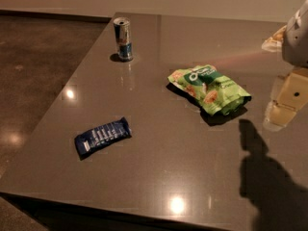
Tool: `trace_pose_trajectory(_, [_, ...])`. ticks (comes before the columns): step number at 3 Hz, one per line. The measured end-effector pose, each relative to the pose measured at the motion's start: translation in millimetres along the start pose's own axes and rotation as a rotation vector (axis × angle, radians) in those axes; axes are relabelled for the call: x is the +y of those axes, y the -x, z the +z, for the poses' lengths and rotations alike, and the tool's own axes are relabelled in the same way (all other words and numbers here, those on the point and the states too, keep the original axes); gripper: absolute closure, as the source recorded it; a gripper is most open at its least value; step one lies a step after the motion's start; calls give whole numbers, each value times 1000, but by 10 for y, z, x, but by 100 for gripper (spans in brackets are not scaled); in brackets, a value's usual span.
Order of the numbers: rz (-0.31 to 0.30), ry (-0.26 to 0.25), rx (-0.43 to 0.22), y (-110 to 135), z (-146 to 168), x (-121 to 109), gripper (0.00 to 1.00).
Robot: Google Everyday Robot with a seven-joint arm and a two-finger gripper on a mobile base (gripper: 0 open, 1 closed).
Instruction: Pick green rice chip bag
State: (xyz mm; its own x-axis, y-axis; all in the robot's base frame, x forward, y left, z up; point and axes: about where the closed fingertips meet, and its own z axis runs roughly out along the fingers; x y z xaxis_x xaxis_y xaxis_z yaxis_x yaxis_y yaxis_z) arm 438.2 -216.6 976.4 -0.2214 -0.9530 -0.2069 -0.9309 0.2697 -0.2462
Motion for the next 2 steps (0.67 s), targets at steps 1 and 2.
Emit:
trace_pose_trajectory(1, [0,0,0,0,0,0,0])
trace_pose_trajectory(2, [33,-17,16,37,50,-88,0])
